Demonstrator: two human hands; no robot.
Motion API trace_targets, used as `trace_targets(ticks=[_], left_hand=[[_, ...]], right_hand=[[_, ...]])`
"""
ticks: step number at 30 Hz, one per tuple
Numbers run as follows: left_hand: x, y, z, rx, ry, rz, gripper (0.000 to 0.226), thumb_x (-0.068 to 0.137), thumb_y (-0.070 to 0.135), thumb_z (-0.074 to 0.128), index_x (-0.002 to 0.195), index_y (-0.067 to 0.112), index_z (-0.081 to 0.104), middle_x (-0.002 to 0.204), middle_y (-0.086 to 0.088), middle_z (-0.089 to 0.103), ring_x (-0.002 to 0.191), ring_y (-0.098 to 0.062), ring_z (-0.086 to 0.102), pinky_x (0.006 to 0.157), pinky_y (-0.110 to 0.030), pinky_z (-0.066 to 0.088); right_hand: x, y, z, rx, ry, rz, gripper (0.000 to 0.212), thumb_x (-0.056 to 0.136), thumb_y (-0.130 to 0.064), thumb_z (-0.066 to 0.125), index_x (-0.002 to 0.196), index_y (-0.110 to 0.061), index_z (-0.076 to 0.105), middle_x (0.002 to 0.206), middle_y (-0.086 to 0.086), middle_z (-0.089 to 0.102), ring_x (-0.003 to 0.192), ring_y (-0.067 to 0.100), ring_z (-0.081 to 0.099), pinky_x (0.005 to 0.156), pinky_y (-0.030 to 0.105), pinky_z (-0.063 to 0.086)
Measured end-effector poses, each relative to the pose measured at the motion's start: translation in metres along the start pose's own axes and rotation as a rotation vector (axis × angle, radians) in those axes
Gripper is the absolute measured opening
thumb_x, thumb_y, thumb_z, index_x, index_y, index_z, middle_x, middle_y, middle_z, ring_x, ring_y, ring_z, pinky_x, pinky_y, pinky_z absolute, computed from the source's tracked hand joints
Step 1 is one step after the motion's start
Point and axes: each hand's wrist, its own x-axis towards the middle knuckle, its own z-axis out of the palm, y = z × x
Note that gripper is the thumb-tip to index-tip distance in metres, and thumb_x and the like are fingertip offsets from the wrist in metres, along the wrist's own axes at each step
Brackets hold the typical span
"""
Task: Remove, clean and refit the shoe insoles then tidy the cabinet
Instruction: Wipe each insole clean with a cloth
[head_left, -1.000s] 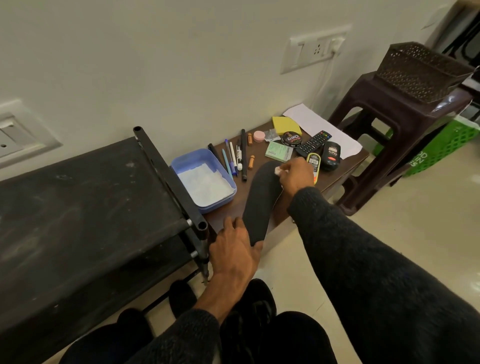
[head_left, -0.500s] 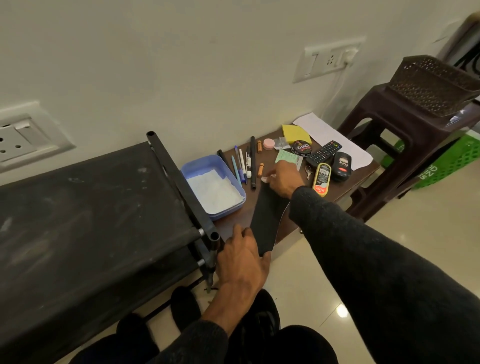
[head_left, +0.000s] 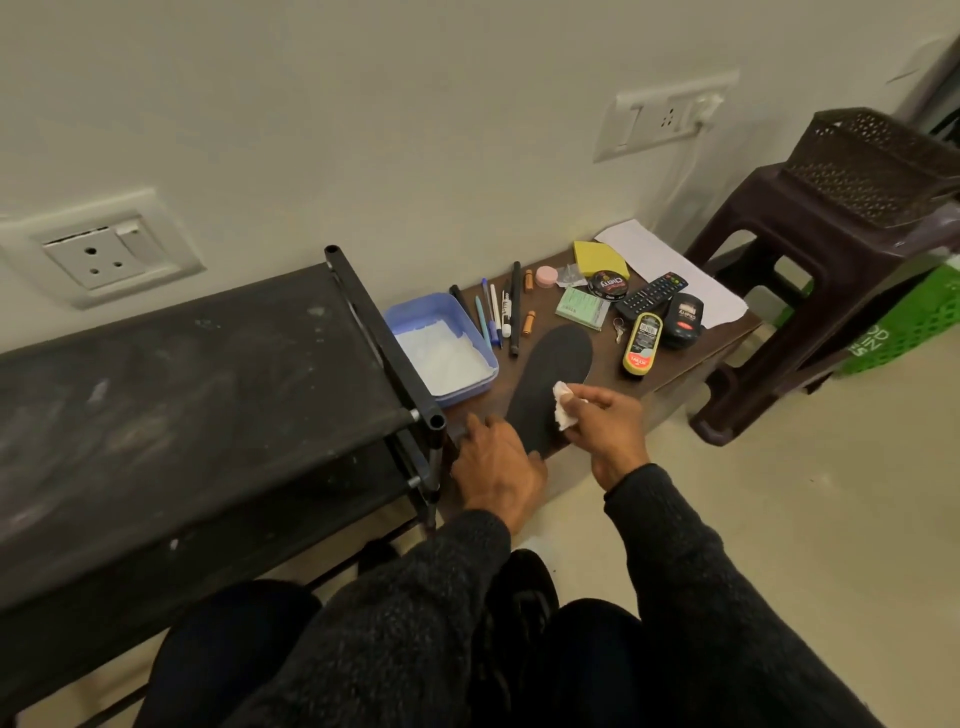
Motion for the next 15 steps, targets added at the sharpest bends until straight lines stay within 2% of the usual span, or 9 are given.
trace_targets(ticks=[3,5,9,11,13,15], left_hand=[[-0.007,-0.005,-0.002,-0.153,-0.020,-0.060,0.043,0.090,0.036,0.070,0.127,0.017,0.060,0.132,-0.006,0.057,0.121,-0.027,0.056,0.089,-0.034,0.047],[-0.011,-0.006,-0.003,-0.271,-0.006,-0.138,0.035,0.090,0.036,0.069,0.119,0.018,0.066,0.124,-0.005,0.064,0.117,-0.028,0.060,0.088,-0.032,0.047],[-0.009,-0.002,-0.002,-0.500,-0.001,-0.340,0.040,0.091,0.040,0.066,0.122,0.015,0.068,0.128,-0.009,0.065,0.120,-0.034,0.060,0.097,-0.035,0.048],[-0.005,-0.002,0.003,-0.581,-0.006,-0.374,0.034,0.085,0.040,0.066,0.103,0.013,0.075,0.113,-0.006,0.073,0.104,-0.032,0.068,0.093,-0.036,0.056],[0.002,-0.006,0.012,-0.661,-0.009,-0.406,0.025,0.078,0.036,0.066,0.082,0.014,0.076,0.094,-0.006,0.076,0.087,-0.031,0.073,0.082,-0.039,0.061],[0.005,-0.009,0.016,-0.707,-0.030,-0.417,0.017,0.081,0.029,0.068,0.083,0.016,0.078,0.093,-0.007,0.076,0.087,-0.031,0.073,0.080,-0.035,0.061]], right_hand=[[-0.012,0.003,-0.002,0.086,0.003,-0.002,0.012,0.093,-0.010,0.070,0.103,-0.014,0.076,0.095,-0.001,0.069,0.088,0.014,0.066,0.078,0.034,0.060],[-0.017,0.007,-0.002,0.133,0.013,0.017,0.009,0.092,-0.011,0.072,0.100,-0.013,0.076,0.091,0.000,0.071,0.083,0.013,0.067,0.074,0.032,0.059],[-0.022,0.019,-0.003,0.186,0.013,0.064,0.010,0.090,-0.011,0.076,0.099,-0.007,0.076,0.091,0.008,0.075,0.085,0.018,0.069,0.071,0.031,0.059],[-0.026,0.020,-0.005,0.214,-0.001,0.064,0.007,0.091,-0.008,0.073,0.097,-0.007,0.075,0.090,0.007,0.073,0.084,0.018,0.067,0.076,0.033,0.059],[-0.031,0.019,-0.008,0.222,-0.009,0.081,0.006,0.094,-0.006,0.068,0.095,-0.011,0.072,0.090,0.003,0.070,0.084,0.015,0.065,0.083,0.036,0.058],[-0.029,0.020,-0.013,0.219,-0.022,0.089,0.010,0.096,-0.005,0.065,0.095,-0.013,0.071,0.094,0.001,0.068,0.087,0.015,0.065,0.084,0.036,0.058]])
